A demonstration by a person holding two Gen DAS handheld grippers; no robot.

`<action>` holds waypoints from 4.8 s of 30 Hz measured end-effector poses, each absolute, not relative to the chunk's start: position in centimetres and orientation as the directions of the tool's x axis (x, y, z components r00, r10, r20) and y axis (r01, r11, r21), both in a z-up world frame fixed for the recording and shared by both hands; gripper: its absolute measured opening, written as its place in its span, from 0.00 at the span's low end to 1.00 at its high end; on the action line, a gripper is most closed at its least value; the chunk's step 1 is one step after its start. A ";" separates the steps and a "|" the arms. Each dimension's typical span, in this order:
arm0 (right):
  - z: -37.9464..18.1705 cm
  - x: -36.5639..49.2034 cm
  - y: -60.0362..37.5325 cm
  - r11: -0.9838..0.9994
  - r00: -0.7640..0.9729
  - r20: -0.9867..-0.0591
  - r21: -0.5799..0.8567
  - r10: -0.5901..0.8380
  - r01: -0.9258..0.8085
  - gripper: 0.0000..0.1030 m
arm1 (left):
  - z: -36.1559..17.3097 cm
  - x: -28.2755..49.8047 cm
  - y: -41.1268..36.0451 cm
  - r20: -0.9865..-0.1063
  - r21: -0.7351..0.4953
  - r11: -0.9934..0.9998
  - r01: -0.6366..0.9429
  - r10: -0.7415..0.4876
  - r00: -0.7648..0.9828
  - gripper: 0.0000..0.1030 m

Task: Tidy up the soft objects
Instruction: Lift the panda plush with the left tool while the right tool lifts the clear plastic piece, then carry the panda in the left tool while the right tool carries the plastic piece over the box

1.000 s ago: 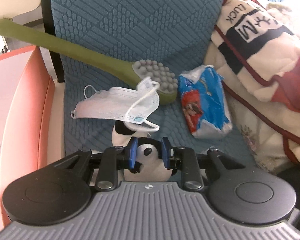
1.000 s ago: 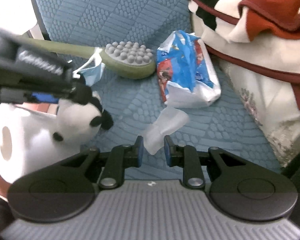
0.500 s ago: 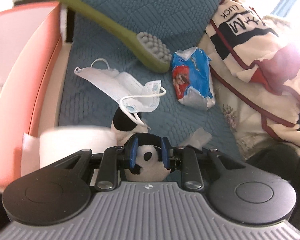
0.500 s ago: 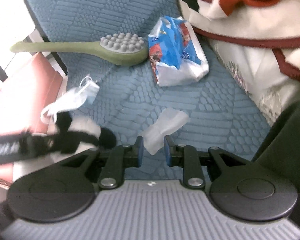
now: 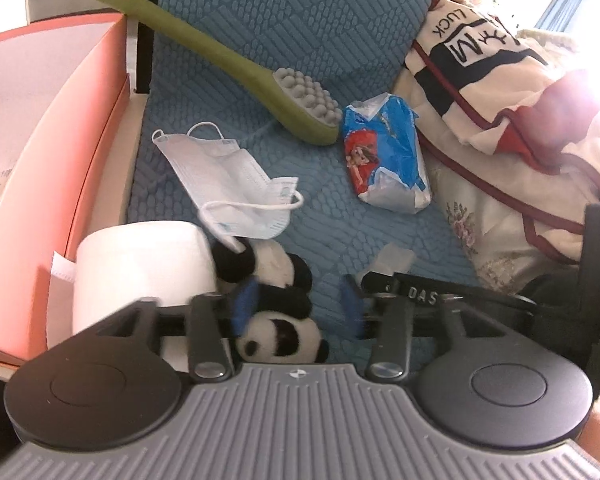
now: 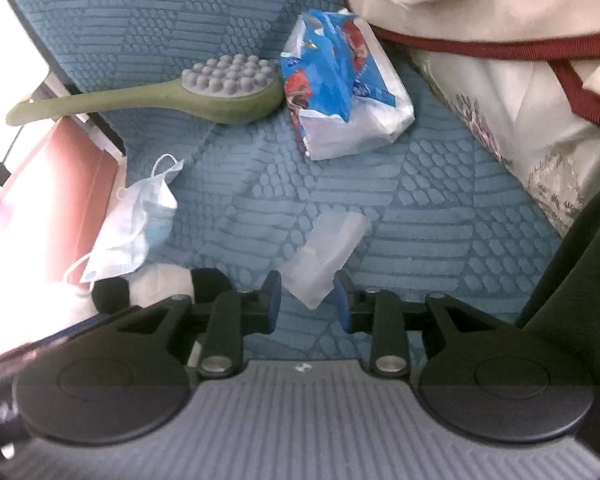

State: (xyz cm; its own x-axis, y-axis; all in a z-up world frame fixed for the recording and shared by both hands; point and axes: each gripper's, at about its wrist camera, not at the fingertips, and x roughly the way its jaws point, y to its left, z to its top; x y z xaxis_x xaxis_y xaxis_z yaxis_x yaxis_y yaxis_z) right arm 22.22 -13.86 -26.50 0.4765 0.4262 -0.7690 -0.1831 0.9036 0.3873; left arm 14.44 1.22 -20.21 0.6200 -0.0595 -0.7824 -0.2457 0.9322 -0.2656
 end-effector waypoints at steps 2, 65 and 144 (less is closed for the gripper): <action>-26.8 22.7 -14.3 0.898 0.465 -0.772 0.412 0.433 -0.153 0.35 | -20.3 14.5 0.7 -0.790 -0.230 0.939 -0.255 -0.027 0.612 0.69; -14.0 21.3 -22.4 0.870 0.521 -0.700 0.339 0.488 -0.359 0.25 | -9.8 13.7 -3.2 -0.645 -0.377 0.903 -0.206 -0.096 0.758 0.54; -15.6 14.4 15.0 0.573 0.240 -0.723 0.255 0.648 -0.779 0.33 | -16.1 -0.5 32.1 -0.735 -0.378 0.726 -0.574 0.141 0.663 0.50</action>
State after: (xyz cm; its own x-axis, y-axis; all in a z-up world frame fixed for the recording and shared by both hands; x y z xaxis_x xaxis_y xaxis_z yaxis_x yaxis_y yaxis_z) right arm 14.36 14.96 -15.60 0.2403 0.6476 -0.7231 -0.7789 0.5732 0.2545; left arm -0.52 32.08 -16.09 0.6630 0.1409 -0.7353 -0.5738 0.7264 -0.3782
